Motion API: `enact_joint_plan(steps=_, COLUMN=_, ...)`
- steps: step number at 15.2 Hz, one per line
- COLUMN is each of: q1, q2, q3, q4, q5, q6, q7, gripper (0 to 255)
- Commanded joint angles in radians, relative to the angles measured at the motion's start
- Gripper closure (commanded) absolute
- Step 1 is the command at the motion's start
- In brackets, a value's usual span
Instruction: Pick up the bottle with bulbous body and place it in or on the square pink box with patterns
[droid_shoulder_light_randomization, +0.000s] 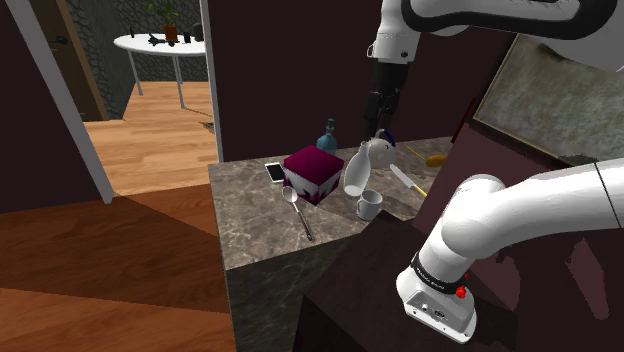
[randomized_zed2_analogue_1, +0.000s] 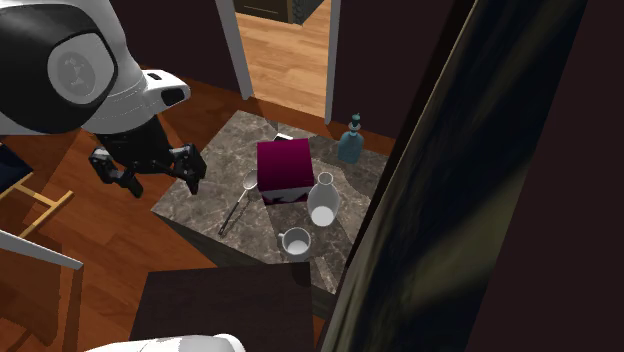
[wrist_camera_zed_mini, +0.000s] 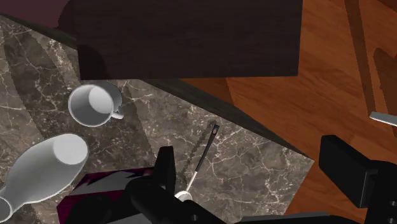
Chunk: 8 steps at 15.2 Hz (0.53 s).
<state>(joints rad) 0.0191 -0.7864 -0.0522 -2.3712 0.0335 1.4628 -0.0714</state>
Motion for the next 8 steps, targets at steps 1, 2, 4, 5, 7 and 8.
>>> enact_joint_plan(steps=1, q1=0.0, q2=0.0, q3=0.0, q4=0.0, q5=0.0, q6=0.0, q7=0.0, gripper=0)
enact_joint_plan(steps=2, q1=-0.006, q2=0.008, q3=-0.016, q4=-0.013, q5=-0.016, q6=0.024, q7=-0.02, gripper=0)
enact_joint_plan(steps=4, q1=-0.019, q2=0.028, q3=-0.05, q4=-0.036, q5=-0.047, q6=0.074, q7=-0.061, gripper=0)
enact_joint_plan(steps=5, q1=-0.025, q2=0.04, q3=-0.066, q4=-0.046, q5=-0.062, q6=0.1, q7=-0.08, gripper=0)
enact_joint_plan(steps=7, q1=-0.037, q2=0.069, q3=-0.101, q4=-0.062, q5=-0.091, q6=0.152, q7=-0.119, gripper=0)
enact_joint_plan(steps=8, q1=-0.043, q2=0.085, q3=-0.118, q4=-0.068, q5=-0.105, q6=0.179, q7=-0.138, gripper=0)
